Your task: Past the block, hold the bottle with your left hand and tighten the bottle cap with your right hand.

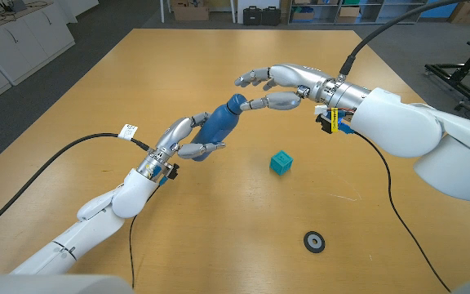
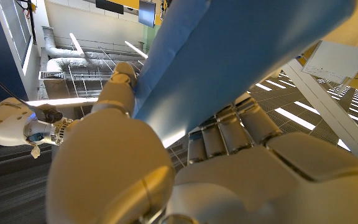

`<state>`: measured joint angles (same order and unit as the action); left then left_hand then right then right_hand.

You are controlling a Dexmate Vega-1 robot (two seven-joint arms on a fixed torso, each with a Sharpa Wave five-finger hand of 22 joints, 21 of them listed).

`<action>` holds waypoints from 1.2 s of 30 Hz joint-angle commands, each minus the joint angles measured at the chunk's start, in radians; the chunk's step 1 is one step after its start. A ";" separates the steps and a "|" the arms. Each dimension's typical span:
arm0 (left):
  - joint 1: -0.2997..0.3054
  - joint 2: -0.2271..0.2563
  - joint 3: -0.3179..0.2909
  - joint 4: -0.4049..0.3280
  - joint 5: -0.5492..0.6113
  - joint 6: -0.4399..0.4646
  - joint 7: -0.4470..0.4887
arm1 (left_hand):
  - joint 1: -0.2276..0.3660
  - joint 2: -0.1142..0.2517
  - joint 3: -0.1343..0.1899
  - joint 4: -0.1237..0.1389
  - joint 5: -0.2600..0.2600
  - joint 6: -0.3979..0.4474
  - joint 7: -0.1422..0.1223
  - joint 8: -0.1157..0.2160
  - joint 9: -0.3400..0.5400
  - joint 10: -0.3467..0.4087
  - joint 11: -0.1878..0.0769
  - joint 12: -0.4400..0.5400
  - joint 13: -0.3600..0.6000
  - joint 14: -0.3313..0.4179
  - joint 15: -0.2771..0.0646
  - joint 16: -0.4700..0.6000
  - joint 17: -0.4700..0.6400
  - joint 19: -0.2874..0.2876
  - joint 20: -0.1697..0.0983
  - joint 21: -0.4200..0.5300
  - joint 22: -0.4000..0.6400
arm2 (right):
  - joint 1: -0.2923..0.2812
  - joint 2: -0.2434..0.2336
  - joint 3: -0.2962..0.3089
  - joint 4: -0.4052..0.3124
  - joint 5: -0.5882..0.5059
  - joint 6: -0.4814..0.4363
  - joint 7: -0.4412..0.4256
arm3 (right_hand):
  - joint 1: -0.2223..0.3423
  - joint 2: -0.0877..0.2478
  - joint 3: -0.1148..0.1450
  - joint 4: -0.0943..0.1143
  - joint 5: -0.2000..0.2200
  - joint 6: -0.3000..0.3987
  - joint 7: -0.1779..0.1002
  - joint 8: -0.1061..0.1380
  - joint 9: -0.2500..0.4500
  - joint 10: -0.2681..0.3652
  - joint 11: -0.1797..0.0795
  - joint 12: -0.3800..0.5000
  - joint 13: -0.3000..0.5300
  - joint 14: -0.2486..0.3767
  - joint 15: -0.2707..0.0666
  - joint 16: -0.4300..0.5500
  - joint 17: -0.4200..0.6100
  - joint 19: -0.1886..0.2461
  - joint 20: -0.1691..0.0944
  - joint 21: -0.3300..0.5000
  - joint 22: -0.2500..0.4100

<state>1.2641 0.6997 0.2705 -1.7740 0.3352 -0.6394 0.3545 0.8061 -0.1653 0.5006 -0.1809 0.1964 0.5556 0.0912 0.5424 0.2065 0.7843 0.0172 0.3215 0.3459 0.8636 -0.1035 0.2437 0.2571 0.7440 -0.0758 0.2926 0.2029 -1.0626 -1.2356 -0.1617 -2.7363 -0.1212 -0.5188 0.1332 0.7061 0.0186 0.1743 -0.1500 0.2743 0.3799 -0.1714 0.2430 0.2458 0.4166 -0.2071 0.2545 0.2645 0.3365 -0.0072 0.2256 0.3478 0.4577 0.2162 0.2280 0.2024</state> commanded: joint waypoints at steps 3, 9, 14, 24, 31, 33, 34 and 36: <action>-0.022 -0.029 0.017 0.040 -0.039 -0.065 -0.028 | 0.221 0.246 0.002 0.007 0.005 0.301 -0.205 0.014 0.002 0.179 -0.167 0.005 0.006 0.021 -0.137 0.004 0.003 0.009 -0.124 0.009 0.001 | 0.064 -0.025 -0.042 -0.040 -0.033 -0.071 0.048 | 0.013 -0.002 0.007 0.001 0.011 0.005 -0.004 -0.002 0.000 0.018 -0.006 0.007 0.001 0.022 -0.009 0.007 -0.001 0.015 -0.001 0.003 0.002; -0.015 -0.031 0.010 0.028 -0.035 -0.061 -0.037 | 0.223 0.246 0.001 0.007 0.004 0.301 -0.205 0.014 0.002 0.180 -0.169 0.005 0.008 0.024 -0.137 0.005 0.003 0.010 -0.124 0.011 0.001 | 0.092 -0.022 -0.073 -0.044 -0.057 -0.084 0.058 | 0.015 -0.007 0.005 0.004 0.022 0.028 -0.029 0.004 -0.002 0.046 -0.008 0.016 -0.001 0.042 -0.024 0.015 -0.002 0.037 -0.002 0.011 0.002; 0.000 -0.029 -0.001 0.009 -0.023 -0.051 -0.039 | 0.224 0.247 0.000 0.007 0.005 0.300 -0.205 0.013 0.002 0.181 -0.167 0.004 0.009 0.025 -0.137 0.004 0.004 0.010 -0.125 0.011 0.001 | 0.119 -0.006 -0.098 -0.039 -0.070 -0.105 0.074 | 0.015 -0.009 0.000 0.009 0.037 0.042 -0.035 0.007 -0.004 0.069 -0.009 0.022 -0.003 0.066 -0.031 0.024 -0.003 0.056 -0.002 0.017 0.001; 0.015 -0.032 -0.013 -0.006 -0.006 -0.036 -0.034 | 0.227 0.250 0.000 0.007 0.005 0.301 -0.205 0.013 0.002 0.180 -0.166 0.003 0.011 0.026 -0.137 0.003 0.004 0.009 -0.125 0.012 0.001 | 0.150 0.010 -0.123 -0.041 -0.088 -0.116 0.097 | 0.028 -0.004 -0.005 0.016 0.076 0.119 -0.046 0.031 -0.008 0.147 -0.012 0.037 -0.009 0.124 -0.059 0.041 -0.006 0.090 -0.010 0.025 0.000; 0.023 -0.034 -0.022 -0.019 0.004 -0.032 -0.026 | 0.229 0.251 0.000 0.007 0.006 0.301 -0.203 0.013 0.002 0.181 -0.164 0.003 0.012 0.026 -0.137 0.003 0.005 0.010 -0.125 0.013 0.001 | 0.149 0.032 -0.125 -0.039 -0.085 -0.122 0.097 | 0.084 0.019 -0.002 0.014 0.115 0.312 -0.048 0.104 -0.017 0.377 -0.014 0.074 -0.029 0.262 -0.120 0.073 -0.030 0.139 -0.049 0.033 -0.002; 0.025 -0.035 -0.025 -0.023 0.008 -0.032 -0.022 | 0.230 0.252 0.000 0.007 0.006 0.301 -0.203 0.013 0.002 0.181 -0.165 0.002 0.013 0.026 -0.137 0.002 0.005 0.010 -0.125 0.013 0.001 | 0.147 0.040 -0.124 -0.035 -0.079 -0.117 0.094 | 0.099 0.022 -0.002 0.012 0.118 0.366 -0.050 0.124 -0.020 0.421 -0.014 0.074 -0.038 0.291 -0.132 0.076 -0.039 0.151 -0.056 0.036 -0.001; 0.026 -0.036 -0.026 -0.025 0.009 -0.031 -0.021 | 0.230 0.252 0.000 0.007 0.006 0.301 -0.203 0.013 0.002 0.181 -0.165 0.002 0.013 0.026 -0.137 0.002 0.005 0.010 -0.125 0.013 0.001 | 0.144 0.043 -0.124 -0.033 -0.077 -0.114 0.091 | 0.111 0.025 -0.001 0.009 0.121 0.389 -0.051 0.131 -0.023 0.448 -0.014 0.074 -0.042 0.317 -0.140 0.082 -0.044 0.160 -0.066 0.038 -0.001; 0.028 -0.036 -0.028 -0.030 0.010 -0.028 -0.020 | 0.231 0.252 0.000 0.007 0.006 0.301 -0.203 0.012 0.002 0.181 -0.165 0.002 0.013 0.026 -0.137 0.002 0.005 0.010 -0.125 0.013 0.001 | 0.139 0.051 -0.120 -0.029 -0.067 -0.107 0.089 | 0.126 0.029 0.000 0.009 0.126 0.430 -0.051 0.145 -0.027 0.494 -0.015 0.074 -0.048 0.349 -0.149 0.085 -0.053 0.174 -0.078 0.042 -0.001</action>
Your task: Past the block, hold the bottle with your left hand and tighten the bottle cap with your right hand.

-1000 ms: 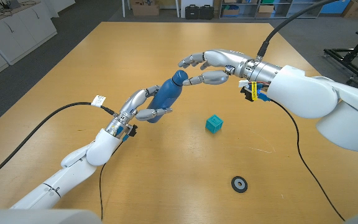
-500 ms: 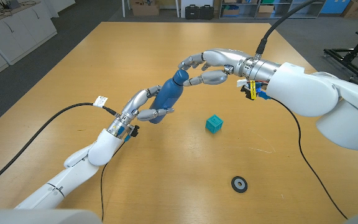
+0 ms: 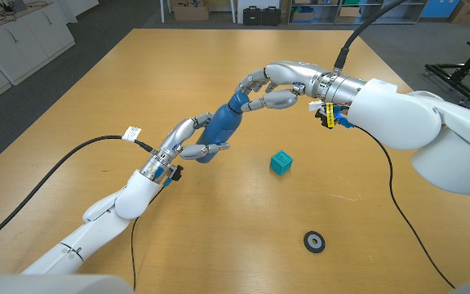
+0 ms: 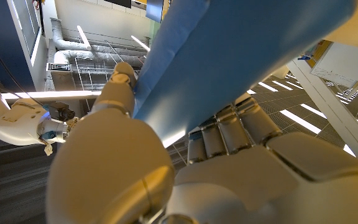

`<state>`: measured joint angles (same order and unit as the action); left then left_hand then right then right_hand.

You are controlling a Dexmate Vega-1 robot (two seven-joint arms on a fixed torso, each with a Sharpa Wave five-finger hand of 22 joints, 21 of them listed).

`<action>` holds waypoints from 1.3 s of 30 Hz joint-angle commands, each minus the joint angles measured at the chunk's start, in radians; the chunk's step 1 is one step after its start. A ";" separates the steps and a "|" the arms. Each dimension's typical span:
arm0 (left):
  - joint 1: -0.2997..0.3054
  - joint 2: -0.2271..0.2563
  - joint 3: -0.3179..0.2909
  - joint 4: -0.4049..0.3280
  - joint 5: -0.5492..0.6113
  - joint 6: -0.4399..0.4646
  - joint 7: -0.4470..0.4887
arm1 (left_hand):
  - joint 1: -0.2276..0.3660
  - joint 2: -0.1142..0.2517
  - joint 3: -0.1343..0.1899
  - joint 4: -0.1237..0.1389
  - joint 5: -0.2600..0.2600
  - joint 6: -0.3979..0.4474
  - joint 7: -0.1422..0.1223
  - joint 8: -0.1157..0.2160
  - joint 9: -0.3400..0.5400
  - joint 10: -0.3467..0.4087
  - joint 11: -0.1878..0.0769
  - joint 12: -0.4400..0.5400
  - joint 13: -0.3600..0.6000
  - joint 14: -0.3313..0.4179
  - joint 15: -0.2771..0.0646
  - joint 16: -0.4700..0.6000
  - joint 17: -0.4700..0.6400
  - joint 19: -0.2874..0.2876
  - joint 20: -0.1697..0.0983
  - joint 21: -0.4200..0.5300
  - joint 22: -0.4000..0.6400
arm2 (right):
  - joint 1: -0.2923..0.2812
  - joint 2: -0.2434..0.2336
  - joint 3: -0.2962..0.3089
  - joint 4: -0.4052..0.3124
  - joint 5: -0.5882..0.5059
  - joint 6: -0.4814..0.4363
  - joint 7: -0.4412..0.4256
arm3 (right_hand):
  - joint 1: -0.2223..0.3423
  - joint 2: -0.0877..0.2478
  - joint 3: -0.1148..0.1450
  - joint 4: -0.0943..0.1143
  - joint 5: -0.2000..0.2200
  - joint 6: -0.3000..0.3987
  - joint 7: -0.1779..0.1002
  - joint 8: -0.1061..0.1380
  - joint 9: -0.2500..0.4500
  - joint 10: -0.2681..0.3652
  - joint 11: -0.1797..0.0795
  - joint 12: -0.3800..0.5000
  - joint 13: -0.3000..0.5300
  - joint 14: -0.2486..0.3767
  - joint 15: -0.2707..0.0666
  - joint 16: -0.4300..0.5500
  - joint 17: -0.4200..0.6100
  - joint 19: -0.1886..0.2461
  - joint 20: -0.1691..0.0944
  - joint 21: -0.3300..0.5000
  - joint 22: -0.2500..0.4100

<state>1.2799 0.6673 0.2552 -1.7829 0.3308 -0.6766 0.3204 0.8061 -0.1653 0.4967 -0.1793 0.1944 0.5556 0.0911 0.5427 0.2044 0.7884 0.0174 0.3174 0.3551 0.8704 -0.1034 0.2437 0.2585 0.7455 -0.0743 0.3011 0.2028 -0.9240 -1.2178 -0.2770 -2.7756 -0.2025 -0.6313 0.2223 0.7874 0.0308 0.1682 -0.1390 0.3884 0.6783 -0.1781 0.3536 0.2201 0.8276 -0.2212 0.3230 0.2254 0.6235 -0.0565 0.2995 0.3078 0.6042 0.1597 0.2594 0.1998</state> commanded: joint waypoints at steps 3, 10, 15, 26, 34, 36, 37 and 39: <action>0.013 -0.001 -0.013 -0.027 0.015 0.015 0.009 | 0.232 0.253 0.004 0.005 0.008 0.301 -0.203 0.012 0.004 0.177 -0.165 0.006 0.005 0.019 -0.137 0.002 0.004 0.009 -0.126 0.005 0.002 | 0.001 0.041 -0.010 0.014 0.017 0.011 -0.005 | 0.055 0.023 0.007 -0.001 0.015 0.157 -0.044 0.042 -0.005 0.114 -0.001 0.005 -0.012 0.088 -0.107 0.015 -0.019 0.041 -0.031 0.014 0.001; 0.017 0.000 -0.014 -0.039 0.032 0.028 0.010 | 0.235 0.255 0.005 0.004 0.009 0.300 -0.202 0.012 0.004 0.176 -0.166 0.005 0.006 0.019 -0.137 0.001 0.004 0.009 -0.126 0.006 0.002 | 0.039 0.051 -0.062 0.004 -0.014 -0.024 0.016 | 0.070 0.035 0.012 0.000 0.018 0.179 -0.045 0.048 -0.007 0.140 -0.002 0.001 -0.016 0.116 -0.115 0.019 -0.024 0.061 -0.049 0.022 0.002; 0.031 -0.006 -0.031 -0.058 0.095 0.035 0.053 | 0.238 0.257 0.005 0.004 0.009 0.302 -0.203 0.012 0.004 0.179 -0.165 0.005 0.007 0.021 -0.138 0.002 0.005 0.009 -0.126 0.006 0.002 | 0.060 0.062 -0.080 -0.006 -0.019 -0.059 0.040 | 0.080 0.044 0.012 0.002 0.015 0.205 -0.044 0.057 -0.008 0.180 -0.002 0.006 -0.012 0.136 -0.115 0.020 -0.029 0.075 -0.059 0.027 0.003; 0.075 -0.018 -0.073 -0.112 0.237 0.087 0.168 | 0.243 0.259 0.004 0.003 0.010 0.308 -0.204 0.014 0.003 0.184 -0.166 0.006 0.009 0.026 -0.138 0.004 0.007 0.008 -0.126 0.007 0.002 | 0.112 0.076 -0.130 -0.037 -0.029 -0.164 0.087 | 0.086 0.053 0.010 0.007 0.002 0.248 -0.043 0.072 -0.010 0.235 -0.001 0.014 -0.004 0.176 -0.116 0.026 -0.034 0.095 -0.072 0.034 0.003; 0.093 -0.012 -0.081 -0.126 0.251 0.114 0.201 | 0.248 0.260 0.004 0.001 0.010 0.309 -0.204 0.014 0.003 0.187 -0.166 0.006 0.011 0.029 -0.138 0.005 0.008 0.008 -0.126 0.008 0.002 | 0.094 0.083 -0.107 -0.057 0.000 -0.211 0.070 | 0.083 0.057 0.009 0.011 -0.011 0.268 -0.043 0.079 -0.011 0.261 -0.001 0.017 -0.001 0.201 -0.115 0.032 -0.035 0.107 -0.076 0.039 0.004; 0.098 -0.011 -0.082 -0.131 0.256 0.121 0.209 | 0.249 0.261 0.004 0.001 0.010 0.310 -0.204 0.014 0.003 0.187 -0.166 0.006 0.011 0.029 -0.138 0.005 0.009 0.007 -0.126 0.008 0.002 | 0.085 0.085 -0.100 -0.061 0.008 -0.223 0.058 | 0.084 0.057 0.008 0.010 -0.013 0.270 -0.043 0.080 -0.011 0.263 -0.001 0.017 0.000 0.204 -0.115 0.032 -0.036 0.110 -0.079 0.040 0.004; 0.100 -0.010 -0.082 -0.132 0.259 0.125 0.212 | 0.249 0.261 0.004 0.001 0.010 0.311 -0.204 0.014 0.003 0.188 -0.166 0.007 0.011 0.029 -0.138 0.005 0.009 0.007 -0.126 0.008 0.002 | 0.077 0.086 -0.095 -0.064 0.012 -0.228 0.048 | 0.083 0.057 0.008 0.011 -0.015 0.273 -0.042 0.081 -0.011 0.267 -0.002 0.018 0.001 0.208 -0.115 0.033 -0.036 0.110 -0.081 0.040 0.004; 0.107 -0.011 -0.084 -0.137 0.273 0.133 0.227 | 0.250 0.261 0.004 0.001 0.010 0.310 -0.204 0.014 0.003 0.188 -0.167 0.006 0.012 0.030 -0.138 0.005 0.009 0.007 -0.126 0.008 0.002 | 0.064 0.088 -0.088 -0.068 0.020 -0.240 0.032 | 0.084 0.058 0.008 0.011 -0.019 0.276 -0.043 0.082 -0.012 0.274 -0.002 0.019 0.003 0.215 -0.116 0.034 -0.036 0.115 -0.081 0.042 0.004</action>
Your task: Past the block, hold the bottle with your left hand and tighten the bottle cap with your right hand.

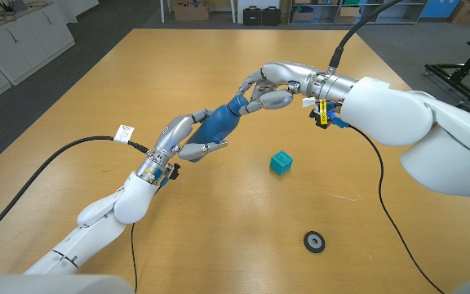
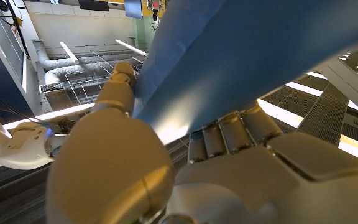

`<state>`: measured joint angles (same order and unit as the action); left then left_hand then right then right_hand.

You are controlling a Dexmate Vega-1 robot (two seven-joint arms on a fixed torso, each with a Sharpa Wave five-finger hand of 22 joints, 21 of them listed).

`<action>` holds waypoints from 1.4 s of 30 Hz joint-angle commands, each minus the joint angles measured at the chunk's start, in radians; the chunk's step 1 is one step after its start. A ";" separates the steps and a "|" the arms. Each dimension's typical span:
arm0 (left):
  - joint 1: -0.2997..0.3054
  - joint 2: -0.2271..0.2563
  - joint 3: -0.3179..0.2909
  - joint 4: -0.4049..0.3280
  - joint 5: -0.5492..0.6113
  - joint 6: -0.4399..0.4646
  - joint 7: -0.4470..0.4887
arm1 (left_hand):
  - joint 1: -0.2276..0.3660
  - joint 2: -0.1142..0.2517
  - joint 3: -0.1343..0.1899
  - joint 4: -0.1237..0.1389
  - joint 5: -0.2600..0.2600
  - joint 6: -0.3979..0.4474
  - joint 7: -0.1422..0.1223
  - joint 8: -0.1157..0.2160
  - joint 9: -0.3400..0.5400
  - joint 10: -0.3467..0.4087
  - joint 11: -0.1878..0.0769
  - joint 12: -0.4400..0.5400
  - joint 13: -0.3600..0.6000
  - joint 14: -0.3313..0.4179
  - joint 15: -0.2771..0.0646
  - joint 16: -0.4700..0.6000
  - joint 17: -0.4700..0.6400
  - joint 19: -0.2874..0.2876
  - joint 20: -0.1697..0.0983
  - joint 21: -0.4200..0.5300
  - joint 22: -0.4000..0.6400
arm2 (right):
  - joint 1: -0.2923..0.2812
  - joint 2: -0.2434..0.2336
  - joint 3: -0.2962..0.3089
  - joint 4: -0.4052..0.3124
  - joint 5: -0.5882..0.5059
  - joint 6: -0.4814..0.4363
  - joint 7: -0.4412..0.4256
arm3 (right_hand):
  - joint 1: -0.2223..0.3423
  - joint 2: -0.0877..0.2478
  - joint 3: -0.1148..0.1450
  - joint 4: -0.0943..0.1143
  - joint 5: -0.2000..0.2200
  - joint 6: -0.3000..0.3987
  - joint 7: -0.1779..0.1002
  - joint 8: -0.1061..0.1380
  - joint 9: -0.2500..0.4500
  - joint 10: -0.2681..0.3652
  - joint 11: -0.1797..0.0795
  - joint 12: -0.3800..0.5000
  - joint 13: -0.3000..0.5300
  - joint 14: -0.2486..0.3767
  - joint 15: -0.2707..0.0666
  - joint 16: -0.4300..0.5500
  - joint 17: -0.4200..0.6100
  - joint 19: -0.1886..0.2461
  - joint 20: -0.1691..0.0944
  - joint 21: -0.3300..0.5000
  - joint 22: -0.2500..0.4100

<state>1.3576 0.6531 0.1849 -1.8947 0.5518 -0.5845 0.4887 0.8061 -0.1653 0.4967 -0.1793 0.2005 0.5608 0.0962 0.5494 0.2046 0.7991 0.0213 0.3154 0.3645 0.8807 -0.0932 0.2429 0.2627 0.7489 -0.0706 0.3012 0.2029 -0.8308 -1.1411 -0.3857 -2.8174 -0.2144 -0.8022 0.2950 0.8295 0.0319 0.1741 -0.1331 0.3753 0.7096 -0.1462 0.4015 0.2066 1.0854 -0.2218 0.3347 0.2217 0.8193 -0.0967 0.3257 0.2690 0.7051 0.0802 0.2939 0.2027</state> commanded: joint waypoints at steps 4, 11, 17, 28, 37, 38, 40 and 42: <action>0.049 -0.002 -0.021 -0.043 0.119 0.065 0.115 | 0.251 0.262 0.004 0.001 0.005 0.305 -0.209 0.007 0.003 0.178 -0.169 0.008 0.003 0.020 -0.148 0.006 0.005 0.004 -0.130 0.009 0.002 | -0.055 0.013 0.035 -0.032 0.051 -0.084 -0.073 | 0.043 0.059 0.003 0.005 -0.010 0.249 -0.074 0.035 0.002 0.025 -0.001 0.009 0.008 0.030 -0.078 0.010 0.002 0.017 -0.004 0.009 0.001; 0.062 0.003 -0.020 -0.054 0.176 0.094 0.177 | 0.254 0.263 0.003 0.001 0.005 0.306 -0.210 0.007 0.003 0.179 -0.171 0.008 0.004 0.021 -0.149 0.006 0.006 0.003 -0.130 0.009 0.002 | -0.102 0.023 0.085 -0.024 0.121 -0.069 -0.113 | 0.042 0.057 0.001 0.005 -0.016 0.255 -0.073 0.037 0.001 0.033 -0.001 0.010 0.010 0.039 -0.077 0.012 0.001 0.025 -0.005 0.012 0.001; 0.065 0.012 -0.011 -0.055 0.184 0.102 0.207 | 0.257 0.263 0.002 0.001 0.005 0.309 -0.211 0.008 0.003 0.178 -0.172 0.007 0.006 0.022 -0.149 0.006 0.007 0.001 -0.129 0.009 0.002 | -0.146 0.045 0.122 -0.013 0.180 -0.058 -0.162 | 0.032 0.051 -0.006 0.009 -0.025 0.258 -0.073 0.037 0.001 0.037 -0.001 0.007 0.009 0.048 -0.071 0.014 0.002 0.031 -0.003 0.015 0.002; 0.071 0.026 0.000 -0.071 0.204 0.128 0.240 | 0.260 0.263 0.001 0.001 0.006 0.307 -0.213 0.007 0.003 0.178 -0.174 0.005 0.007 0.022 -0.149 0.006 0.008 -0.002 -0.129 0.009 0.001 | -0.168 0.034 0.135 0.001 0.250 -0.047 -0.221 | 0.017 0.048 -0.015 0.017 -0.036 0.264 -0.067 0.038 0.001 0.044 0.000 0.006 0.011 0.058 -0.067 0.018 0.004 0.040 -0.001 0.019 0.002; 0.074 0.033 0.008 -0.086 0.231 0.148 0.275 | 0.262 0.264 0.000 0.002 0.006 0.307 -0.213 0.006 0.003 0.179 -0.174 0.005 0.009 0.022 -0.149 0.005 0.009 -0.005 -0.129 0.008 0.001 | -0.089 0.011 0.060 -0.006 0.273 -0.096 -0.221 | 0.009 0.045 -0.020 0.020 -0.041 0.262 -0.065 0.036 0.000 0.045 0.001 0.005 0.013 0.061 -0.066 0.019 0.005 0.044 -0.002 0.020 0.003; 0.074 0.034 0.009 -0.087 0.231 0.149 0.277 | 0.263 0.265 0.000 0.002 0.006 0.308 -0.213 0.006 0.003 0.179 -0.174 0.004 0.009 0.022 -0.149 0.005 0.009 -0.005 -0.129 0.008 0.001 | -0.080 0.010 0.054 -0.007 0.276 -0.101 -0.221 | 0.009 0.045 -0.021 0.021 -0.042 0.263 -0.064 0.037 0.000 0.045 0.001 0.005 0.013 0.062 -0.066 0.019 0.005 0.044 -0.003 0.021 0.003; 0.073 0.035 0.012 -0.086 0.230 0.153 0.279 | 0.263 0.265 -0.001 0.002 0.006 0.308 -0.214 0.006 0.003 0.179 -0.175 0.004 0.009 0.022 -0.149 0.005 0.009 -0.006 -0.129 0.008 0.001 | -0.068 0.011 0.047 -0.009 0.285 -0.111 -0.219 | 0.006 0.046 -0.022 0.023 -0.043 0.267 -0.063 0.038 0.000 0.047 0.001 0.005 0.014 0.067 -0.066 0.021 0.006 0.047 -0.004 0.022 0.003; 0.073 0.036 0.015 -0.085 0.229 0.155 0.282 | 0.264 0.265 -0.001 0.002 0.006 0.309 -0.215 0.006 0.003 0.180 -0.176 0.004 0.010 0.022 -0.149 0.005 0.009 -0.006 -0.129 0.008 0.001 | -0.058 0.013 0.043 -0.009 0.296 -0.118 -0.218 | 0.003 0.046 -0.023 0.024 -0.046 0.273 -0.062 0.040 0.000 0.051 0.002 0.006 0.016 0.071 -0.067 0.023 0.007 0.049 -0.005 0.023 0.003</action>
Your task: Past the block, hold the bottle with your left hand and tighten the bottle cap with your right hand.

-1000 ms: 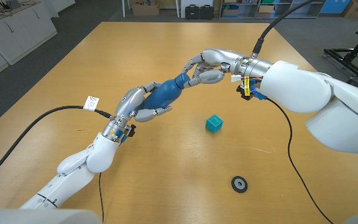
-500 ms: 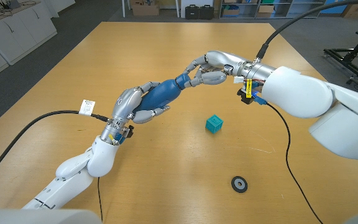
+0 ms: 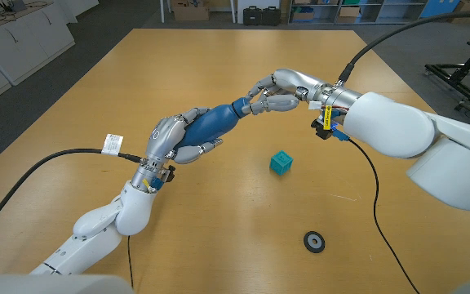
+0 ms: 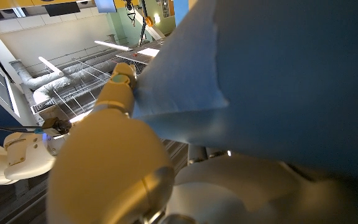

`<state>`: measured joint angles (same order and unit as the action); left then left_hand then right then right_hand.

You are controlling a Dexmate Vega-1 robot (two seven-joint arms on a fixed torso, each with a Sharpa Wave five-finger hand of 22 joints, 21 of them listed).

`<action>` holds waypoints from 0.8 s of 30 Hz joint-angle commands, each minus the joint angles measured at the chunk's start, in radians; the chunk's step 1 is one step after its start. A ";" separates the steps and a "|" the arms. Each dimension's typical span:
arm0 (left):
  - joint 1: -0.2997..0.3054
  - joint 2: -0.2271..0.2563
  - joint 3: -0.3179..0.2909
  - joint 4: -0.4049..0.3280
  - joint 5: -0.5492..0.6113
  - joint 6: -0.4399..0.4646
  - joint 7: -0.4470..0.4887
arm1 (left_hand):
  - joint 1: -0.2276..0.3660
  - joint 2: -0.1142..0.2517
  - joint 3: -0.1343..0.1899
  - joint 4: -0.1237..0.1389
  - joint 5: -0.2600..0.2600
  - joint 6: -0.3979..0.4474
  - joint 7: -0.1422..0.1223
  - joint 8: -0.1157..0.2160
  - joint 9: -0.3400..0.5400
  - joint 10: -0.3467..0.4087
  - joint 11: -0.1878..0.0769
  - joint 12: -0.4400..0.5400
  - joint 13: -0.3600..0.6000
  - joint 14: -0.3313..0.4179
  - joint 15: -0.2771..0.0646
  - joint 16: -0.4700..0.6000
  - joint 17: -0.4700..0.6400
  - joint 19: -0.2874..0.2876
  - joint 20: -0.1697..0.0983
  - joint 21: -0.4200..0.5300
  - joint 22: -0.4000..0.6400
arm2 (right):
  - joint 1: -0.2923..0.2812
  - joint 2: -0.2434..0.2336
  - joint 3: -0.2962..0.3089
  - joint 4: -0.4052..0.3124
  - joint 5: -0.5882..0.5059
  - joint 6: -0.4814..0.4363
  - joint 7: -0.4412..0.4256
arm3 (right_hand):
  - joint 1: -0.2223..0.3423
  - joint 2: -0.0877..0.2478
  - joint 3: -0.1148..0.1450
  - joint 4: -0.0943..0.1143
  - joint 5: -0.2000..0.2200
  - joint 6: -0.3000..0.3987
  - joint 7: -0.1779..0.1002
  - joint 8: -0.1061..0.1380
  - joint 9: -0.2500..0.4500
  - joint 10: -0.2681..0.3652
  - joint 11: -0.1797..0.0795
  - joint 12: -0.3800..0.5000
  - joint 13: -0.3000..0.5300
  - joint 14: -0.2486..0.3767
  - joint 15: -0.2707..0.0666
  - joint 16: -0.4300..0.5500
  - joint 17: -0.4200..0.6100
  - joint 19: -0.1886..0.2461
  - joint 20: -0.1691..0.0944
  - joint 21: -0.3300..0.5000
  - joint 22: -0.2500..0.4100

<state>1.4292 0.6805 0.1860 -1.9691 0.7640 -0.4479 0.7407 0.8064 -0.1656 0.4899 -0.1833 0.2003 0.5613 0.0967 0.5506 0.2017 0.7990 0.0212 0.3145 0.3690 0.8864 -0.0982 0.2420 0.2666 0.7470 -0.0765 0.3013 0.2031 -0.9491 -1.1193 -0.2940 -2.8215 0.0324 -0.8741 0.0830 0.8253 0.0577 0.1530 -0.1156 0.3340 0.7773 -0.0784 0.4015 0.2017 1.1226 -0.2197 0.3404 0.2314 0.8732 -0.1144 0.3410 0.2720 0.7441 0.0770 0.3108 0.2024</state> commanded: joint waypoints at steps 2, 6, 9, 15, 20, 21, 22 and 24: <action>0.001 0.010 0.016 -0.009 0.017 0.021 0.034 | 0.264 0.265 0.006 0.006 0.007 0.307 -0.215 0.004 0.006 0.179 -0.175 0.005 0.005 0.016 -0.144 0.006 0.005 -0.004 -0.123 0.008 0.001 | 0.066 -0.002 -0.050 -0.003 0.064 -0.054 -0.007 | 0.004 0.020 -0.004 0.008 -0.007 0.210 -0.128 0.042 0.005 0.018 0.000 0.002 0.007 0.023 -0.050 0.010 0.004 0.010 -0.002 0.006 0.003; 0.001 0.013 0.019 -0.010 0.018 0.024 0.044 | 0.265 0.266 0.005 0.007 0.007 0.307 -0.215 0.004 0.006 0.181 -0.177 0.004 0.006 0.016 -0.144 0.006 0.006 -0.006 -0.123 0.008 0.001 | 0.074 0.005 -0.056 0.001 0.084 -0.064 -0.017 | -0.002 0.023 -0.008 0.011 -0.018 0.240 -0.124 0.053 0.004 0.062 0.002 0.018 0.019 0.059 -0.059 0.023 0.008 0.015 -0.008 0.009 0.004; 0.001 0.016 0.020 -0.012 0.020 0.027 0.049 | 0.266 0.266 0.004 0.007 0.007 0.308 -0.215 0.004 0.006 0.181 -0.177 0.004 0.007 0.017 -0.144 0.006 0.006 -0.007 -0.123 0.008 0.001 | 0.070 0.009 -0.052 0.004 0.100 -0.062 -0.028 | -0.007 0.024 -0.012 0.013 -0.024 0.258 -0.120 0.060 0.004 0.079 0.002 0.025 0.025 0.074 -0.060 0.029 0.011 0.019 -0.013 0.011 0.004; 0.004 0.024 0.020 -0.022 0.026 0.036 0.053 | 0.267 0.266 0.003 0.007 0.007 0.308 -0.217 0.004 0.005 0.180 -0.177 0.003 0.007 0.016 -0.144 0.005 0.007 -0.009 -0.123 0.008 0.001 | 0.042 0.024 -0.014 0.018 0.157 -0.041 -0.042 | -0.022 0.032 -0.022 0.020 -0.044 0.301 -0.111 0.078 0.005 0.134 0.006 0.054 0.053 0.139 -0.069 0.062 0.029 0.046 -0.033 0.024 0.006; 0.003 0.028 0.022 -0.024 0.026 0.038 0.058 | 0.267 0.266 0.002 0.007 0.007 0.310 -0.216 0.004 0.005 0.181 -0.178 0.003 0.008 0.015 -0.144 0.004 0.007 -0.011 -0.123 0.007 0.001 | 0.044 0.024 -0.013 0.021 0.183 -0.039 -0.056 | -0.032 0.039 -0.032 0.023 -0.068 0.354 -0.090 0.108 0.010 0.198 0.009 0.096 0.097 0.201 -0.080 0.099 0.055 0.079 -0.057 0.043 0.010; 0.003 0.029 0.022 -0.025 0.026 0.039 0.058 | 0.267 0.266 0.002 0.007 0.007 0.309 -0.217 0.004 0.005 0.181 -0.177 0.002 0.008 0.015 -0.144 0.004 0.007 -0.011 -0.123 0.007 0.001 | 0.046 0.024 -0.014 0.021 0.188 -0.040 -0.059 | -0.032 0.041 -0.034 0.023 -0.073 0.372 -0.082 0.120 0.016 0.211 0.009 0.106 0.109 0.212 -0.082 0.106 0.061 0.084 -0.062 0.046 0.011; 0.002 0.030 0.023 -0.025 0.026 0.040 0.059 | 0.267 0.266 0.002 0.007 0.007 0.309 -0.217 0.004 0.005 0.181 -0.178 0.002 0.008 0.015 -0.144 0.004 0.007 -0.011 -0.123 0.007 0.001 | 0.047 0.024 -0.016 0.021 0.191 -0.042 -0.063 | -0.033 0.043 -0.034 0.023 -0.075 0.378 -0.083 0.126 0.020 0.218 0.010 0.112 0.115 0.217 -0.082 0.108 0.063 0.089 -0.066 0.049 0.012; 0.001 0.030 0.025 -0.024 0.026 0.039 0.062 | 0.268 0.267 0.002 0.007 0.007 0.310 -0.217 0.004 0.005 0.181 -0.177 0.002 0.008 0.015 -0.144 0.004 0.007 -0.012 -0.123 0.007 0.001 | 0.051 0.023 -0.019 0.019 0.198 -0.047 -0.070 | -0.029 0.046 -0.035 0.020 -0.083 0.403 -0.082 0.153 0.038 0.264 0.012 0.146 0.145 0.243 -0.088 0.123 0.074 0.099 -0.076 0.057 0.014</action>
<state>1.4314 0.7031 0.2053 -1.9883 0.7866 -0.4158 0.7917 0.8116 -0.1708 0.4899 -0.1833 0.2042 0.5616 0.0969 0.5448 0.2018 0.7991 0.0212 0.3135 0.3735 0.8895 -0.0952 0.2419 0.2727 0.7367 -0.0761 0.3013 0.2036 -0.9007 -1.1018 -0.3172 -2.8078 0.1759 -0.9217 0.0410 0.7921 0.0908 0.1207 -0.0926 0.2613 0.7772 -0.0783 0.4015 0.2017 1.3445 -0.2097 0.4546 0.3463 1.0911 -0.1900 0.4496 0.3337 0.8267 0.0085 0.3561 0.2119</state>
